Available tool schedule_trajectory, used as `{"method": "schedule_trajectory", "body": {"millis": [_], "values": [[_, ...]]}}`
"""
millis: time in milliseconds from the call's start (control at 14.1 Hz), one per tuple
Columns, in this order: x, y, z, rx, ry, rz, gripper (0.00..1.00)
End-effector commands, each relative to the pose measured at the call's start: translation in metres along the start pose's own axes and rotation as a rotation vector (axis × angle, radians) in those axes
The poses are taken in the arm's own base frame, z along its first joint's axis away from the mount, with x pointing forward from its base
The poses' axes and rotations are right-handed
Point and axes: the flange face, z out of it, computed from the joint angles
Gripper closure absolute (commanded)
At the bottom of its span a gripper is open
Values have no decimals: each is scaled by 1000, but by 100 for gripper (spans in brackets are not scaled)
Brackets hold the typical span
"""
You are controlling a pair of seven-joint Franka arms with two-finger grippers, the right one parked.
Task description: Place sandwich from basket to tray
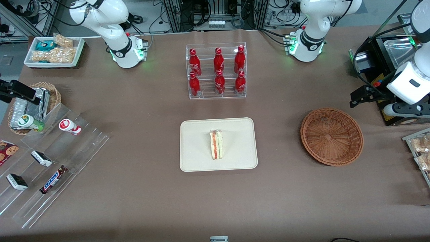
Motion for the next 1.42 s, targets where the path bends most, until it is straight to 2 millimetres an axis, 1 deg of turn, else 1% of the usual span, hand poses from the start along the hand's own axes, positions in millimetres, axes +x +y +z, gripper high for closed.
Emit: {"method": "schedule_trajectory", "body": {"millis": [0, 213, 850, 1063, 1346], "values": [[-11, 3, -8, 48, 5, 36, 0], [-14, 16, -13, 74, 12, 55, 0], [-12, 19, -9, 60, 3, 56, 0], [-13, 26, -6, 61, -3, 73, 0], [-12, 27, -5, 63, -5, 78, 0]]}}
